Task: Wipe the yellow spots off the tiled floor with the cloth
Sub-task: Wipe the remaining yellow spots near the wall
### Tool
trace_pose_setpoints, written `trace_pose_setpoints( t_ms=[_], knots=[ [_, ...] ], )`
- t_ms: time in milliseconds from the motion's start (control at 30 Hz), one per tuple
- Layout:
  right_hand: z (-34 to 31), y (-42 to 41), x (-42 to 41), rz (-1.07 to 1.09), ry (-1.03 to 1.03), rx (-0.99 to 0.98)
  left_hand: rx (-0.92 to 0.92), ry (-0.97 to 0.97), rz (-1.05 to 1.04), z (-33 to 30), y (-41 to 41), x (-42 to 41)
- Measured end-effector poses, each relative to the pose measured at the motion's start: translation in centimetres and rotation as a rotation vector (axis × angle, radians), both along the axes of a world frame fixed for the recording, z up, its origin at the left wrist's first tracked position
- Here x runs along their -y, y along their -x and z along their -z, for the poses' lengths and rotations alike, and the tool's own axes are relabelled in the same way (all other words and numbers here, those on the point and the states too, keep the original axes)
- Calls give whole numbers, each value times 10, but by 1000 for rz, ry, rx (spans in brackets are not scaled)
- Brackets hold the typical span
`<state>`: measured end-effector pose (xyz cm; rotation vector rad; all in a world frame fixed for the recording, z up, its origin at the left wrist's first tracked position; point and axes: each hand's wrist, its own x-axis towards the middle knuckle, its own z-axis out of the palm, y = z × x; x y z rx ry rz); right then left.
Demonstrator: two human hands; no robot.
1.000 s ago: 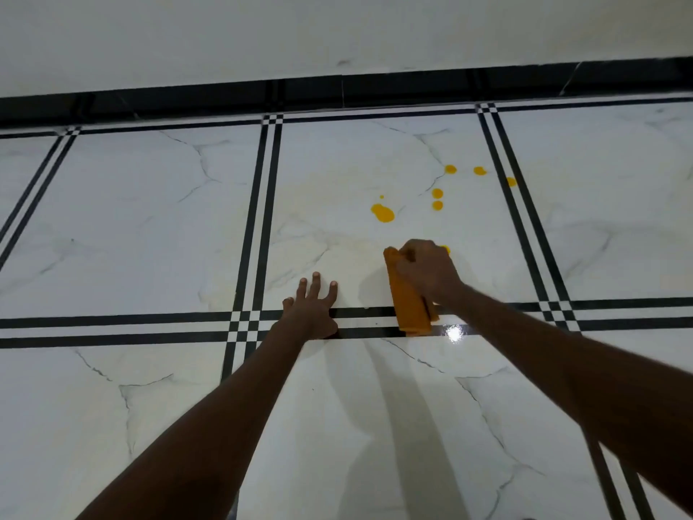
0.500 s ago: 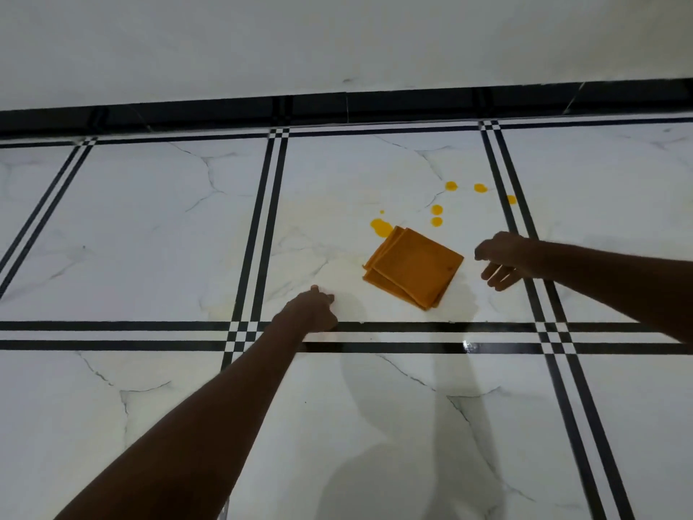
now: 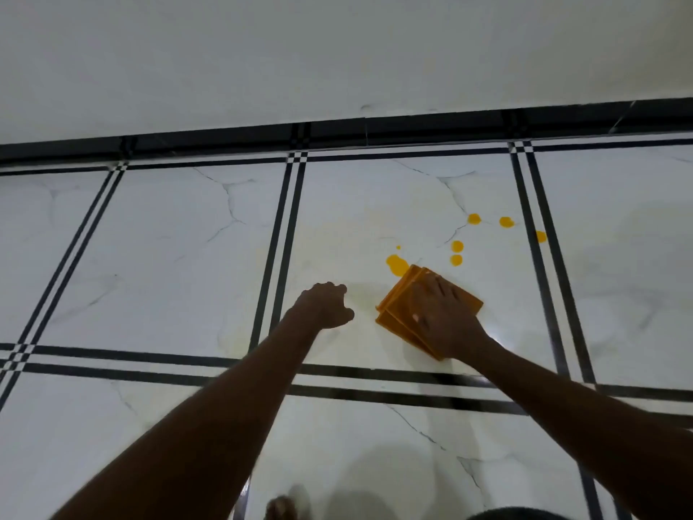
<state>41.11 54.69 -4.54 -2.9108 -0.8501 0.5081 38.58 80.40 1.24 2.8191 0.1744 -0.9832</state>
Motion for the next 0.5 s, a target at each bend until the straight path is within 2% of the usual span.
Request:
trace_pose_setpoints(
  t_ms=[100,233,333,400,433,500],
  knots=[
    [39,-7,-2,-14,42,57,109,-14,29,43,-7,2],
    [69,49,-11,215,-65,137,240,-45,59,98,18,5],
    [71,88,-24,52,-131,98,254,-66,80,104,21,8],
    [72,56,-18,-10,-133,127,273,-88,103,95,14,6],
    [72,34,-12,49,-111,151,285,-94,115,92,8,4],
    [72,2,6,324,-77,186,291,-94,120,92,3,-2]
  ],
)
